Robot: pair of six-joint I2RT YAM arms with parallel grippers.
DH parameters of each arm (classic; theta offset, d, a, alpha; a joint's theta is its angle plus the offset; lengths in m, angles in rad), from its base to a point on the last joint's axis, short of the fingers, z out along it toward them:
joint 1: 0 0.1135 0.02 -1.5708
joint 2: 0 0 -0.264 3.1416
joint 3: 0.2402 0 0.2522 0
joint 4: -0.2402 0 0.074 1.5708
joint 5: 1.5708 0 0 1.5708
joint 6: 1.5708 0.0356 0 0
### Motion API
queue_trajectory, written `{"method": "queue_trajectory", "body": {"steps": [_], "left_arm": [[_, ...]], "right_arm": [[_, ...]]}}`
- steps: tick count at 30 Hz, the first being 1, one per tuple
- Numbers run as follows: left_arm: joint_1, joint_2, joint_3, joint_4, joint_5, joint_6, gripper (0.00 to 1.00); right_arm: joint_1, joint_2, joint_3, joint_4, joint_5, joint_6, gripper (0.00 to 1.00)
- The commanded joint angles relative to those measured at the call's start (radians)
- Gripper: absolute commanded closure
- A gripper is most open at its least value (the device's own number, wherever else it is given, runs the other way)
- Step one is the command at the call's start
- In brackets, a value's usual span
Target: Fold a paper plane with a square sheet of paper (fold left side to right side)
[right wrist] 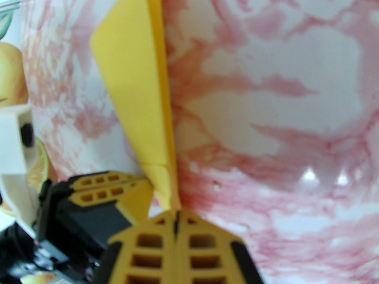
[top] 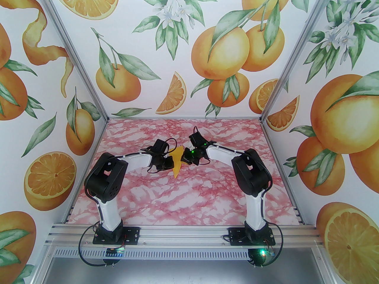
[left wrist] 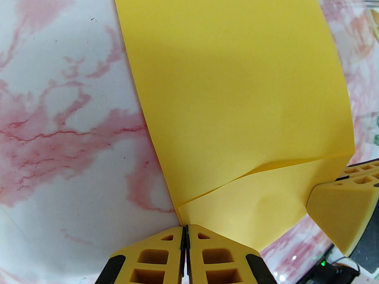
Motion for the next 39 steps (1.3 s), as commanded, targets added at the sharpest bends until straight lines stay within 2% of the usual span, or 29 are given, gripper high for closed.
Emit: {"method": "queue_trajectory", "body": {"steps": [1, 14, 39], "left_arm": [[-0.045, 0.081, 0.012, 0.001, -0.033, 0.006, 0.90], [-0.056, 0.090, 0.009, 0.030, -0.016, 0.004, 0.90], [-0.065, 0.106, 0.000, 0.047, -0.012, 0.010, 0.92]], "right_arm": [[0.015, 0.030, 0.045, -0.035, 0.002, 0.006, 1.00], [0.038, 0.083, 0.122, -0.049, -0.003, 0.044, 1.00], [0.042, 0.111, 0.088, 0.134, -0.044, 0.173, 1.00]]}}
